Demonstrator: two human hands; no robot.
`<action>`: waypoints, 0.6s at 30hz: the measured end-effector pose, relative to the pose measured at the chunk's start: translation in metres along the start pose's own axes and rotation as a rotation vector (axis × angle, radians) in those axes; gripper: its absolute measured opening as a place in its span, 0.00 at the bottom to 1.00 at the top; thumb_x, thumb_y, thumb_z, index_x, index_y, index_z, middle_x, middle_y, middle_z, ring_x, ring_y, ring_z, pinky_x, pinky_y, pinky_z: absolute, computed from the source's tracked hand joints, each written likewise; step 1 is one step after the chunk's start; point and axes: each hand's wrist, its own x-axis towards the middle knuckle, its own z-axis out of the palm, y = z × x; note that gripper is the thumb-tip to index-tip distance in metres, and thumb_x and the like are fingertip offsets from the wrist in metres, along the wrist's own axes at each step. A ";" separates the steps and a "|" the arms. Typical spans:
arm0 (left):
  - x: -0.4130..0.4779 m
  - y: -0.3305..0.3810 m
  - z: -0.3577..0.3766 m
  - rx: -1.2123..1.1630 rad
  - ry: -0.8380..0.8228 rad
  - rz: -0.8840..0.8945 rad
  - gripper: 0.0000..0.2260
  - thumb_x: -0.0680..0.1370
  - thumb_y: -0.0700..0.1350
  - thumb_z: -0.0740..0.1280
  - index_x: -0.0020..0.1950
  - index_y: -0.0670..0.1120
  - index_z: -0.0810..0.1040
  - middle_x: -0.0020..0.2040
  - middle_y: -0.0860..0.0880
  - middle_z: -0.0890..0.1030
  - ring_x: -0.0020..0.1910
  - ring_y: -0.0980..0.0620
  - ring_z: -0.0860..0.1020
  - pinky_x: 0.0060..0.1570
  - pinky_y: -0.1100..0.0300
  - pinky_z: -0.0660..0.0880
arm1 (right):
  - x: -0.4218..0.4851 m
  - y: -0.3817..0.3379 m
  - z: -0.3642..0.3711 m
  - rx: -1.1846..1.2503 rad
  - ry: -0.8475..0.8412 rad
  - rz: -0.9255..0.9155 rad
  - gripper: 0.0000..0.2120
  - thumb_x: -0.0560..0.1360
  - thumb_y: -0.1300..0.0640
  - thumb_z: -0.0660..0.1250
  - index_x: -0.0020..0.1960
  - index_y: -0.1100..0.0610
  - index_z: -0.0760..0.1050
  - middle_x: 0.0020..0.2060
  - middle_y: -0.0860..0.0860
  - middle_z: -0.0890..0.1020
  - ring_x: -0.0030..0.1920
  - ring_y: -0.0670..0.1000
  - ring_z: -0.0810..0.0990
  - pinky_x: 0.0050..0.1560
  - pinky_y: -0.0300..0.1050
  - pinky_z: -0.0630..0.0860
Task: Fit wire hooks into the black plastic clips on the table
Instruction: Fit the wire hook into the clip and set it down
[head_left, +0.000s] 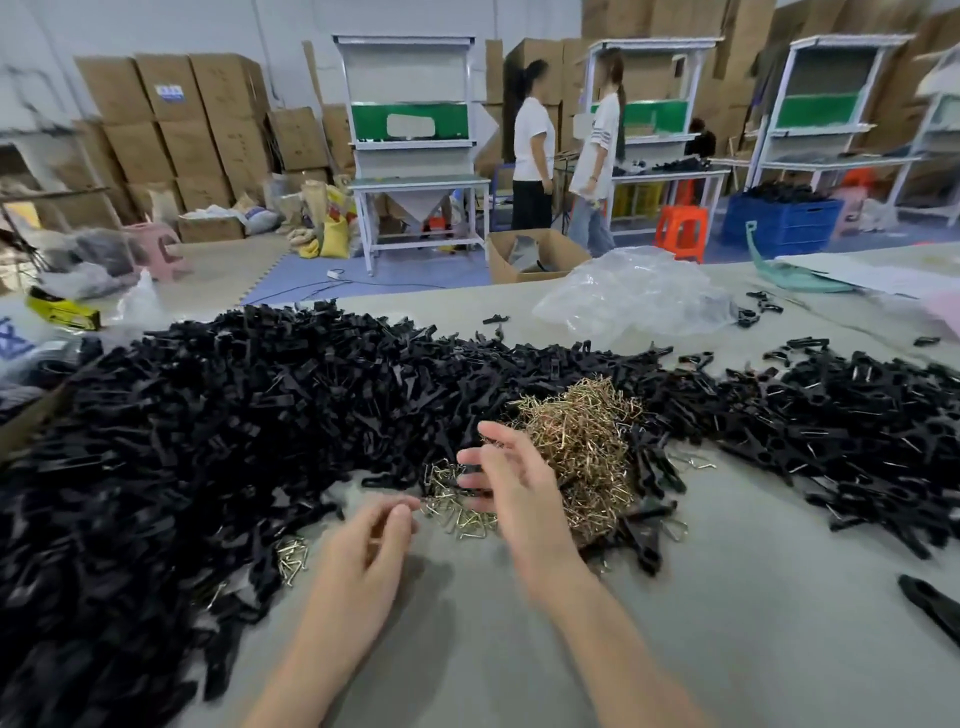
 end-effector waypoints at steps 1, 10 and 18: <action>0.001 -0.002 -0.002 0.083 0.015 0.033 0.08 0.82 0.43 0.65 0.52 0.54 0.81 0.43 0.60 0.83 0.43 0.60 0.81 0.42 0.72 0.71 | -0.001 0.009 0.011 -0.160 -0.032 -0.093 0.11 0.83 0.57 0.61 0.61 0.45 0.76 0.48 0.46 0.85 0.47 0.43 0.83 0.49 0.42 0.81; 0.021 -0.039 -0.029 0.936 0.134 -0.156 0.23 0.80 0.52 0.64 0.74 0.48 0.71 0.74 0.39 0.70 0.75 0.39 0.64 0.76 0.40 0.50 | 0.011 0.053 0.041 -1.379 -0.093 -0.566 0.20 0.82 0.51 0.60 0.73 0.49 0.71 0.69 0.50 0.76 0.71 0.54 0.71 0.73 0.52 0.65; 0.022 -0.044 -0.028 0.915 0.167 -0.110 0.16 0.77 0.45 0.69 0.64 0.44 0.79 0.62 0.38 0.79 0.64 0.37 0.75 0.67 0.41 0.67 | 0.025 0.057 0.050 -1.375 0.091 -0.599 0.09 0.74 0.50 0.73 0.54 0.51 0.83 0.54 0.50 0.82 0.57 0.56 0.79 0.60 0.53 0.73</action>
